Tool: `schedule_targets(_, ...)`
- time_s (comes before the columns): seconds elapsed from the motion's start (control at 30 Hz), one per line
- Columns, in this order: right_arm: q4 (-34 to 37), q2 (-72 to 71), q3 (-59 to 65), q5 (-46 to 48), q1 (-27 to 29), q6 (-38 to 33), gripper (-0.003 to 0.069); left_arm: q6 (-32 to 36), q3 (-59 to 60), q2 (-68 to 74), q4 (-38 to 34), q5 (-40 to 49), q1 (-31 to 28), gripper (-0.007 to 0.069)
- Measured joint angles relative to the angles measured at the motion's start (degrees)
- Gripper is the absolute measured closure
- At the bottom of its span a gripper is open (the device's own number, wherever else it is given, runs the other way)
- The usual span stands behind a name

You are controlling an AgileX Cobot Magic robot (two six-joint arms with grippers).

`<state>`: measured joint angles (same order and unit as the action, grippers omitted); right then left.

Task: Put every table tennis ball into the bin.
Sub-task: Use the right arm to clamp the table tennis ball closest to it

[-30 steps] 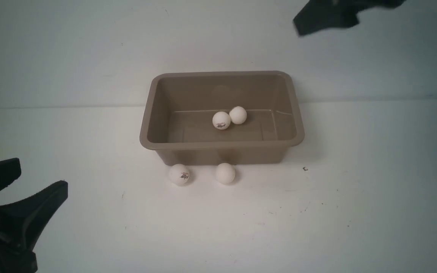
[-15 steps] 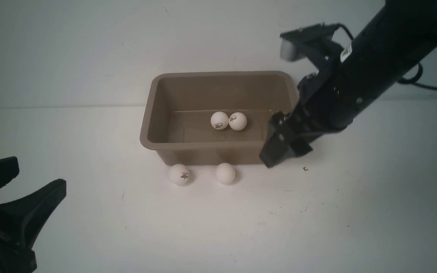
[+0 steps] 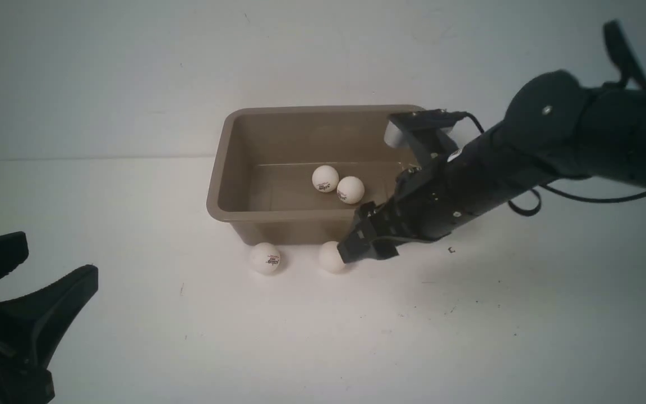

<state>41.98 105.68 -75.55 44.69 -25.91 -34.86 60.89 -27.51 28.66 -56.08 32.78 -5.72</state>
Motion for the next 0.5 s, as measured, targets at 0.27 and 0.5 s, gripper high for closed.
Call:
schedule_targets(0.27,7.2,5.1,0.1,-6.5,-2.0,-11.2,0.0141,0.0,0.0,0.0,0.0,0.6,0.0,0.0136)
schedule_targets(0.5,9.0,5.0,1.6,-15.3,-8.4,-13.5,0.0141,0.0,0.0,0.0,-0.1,1.0,0.0,0.0136)
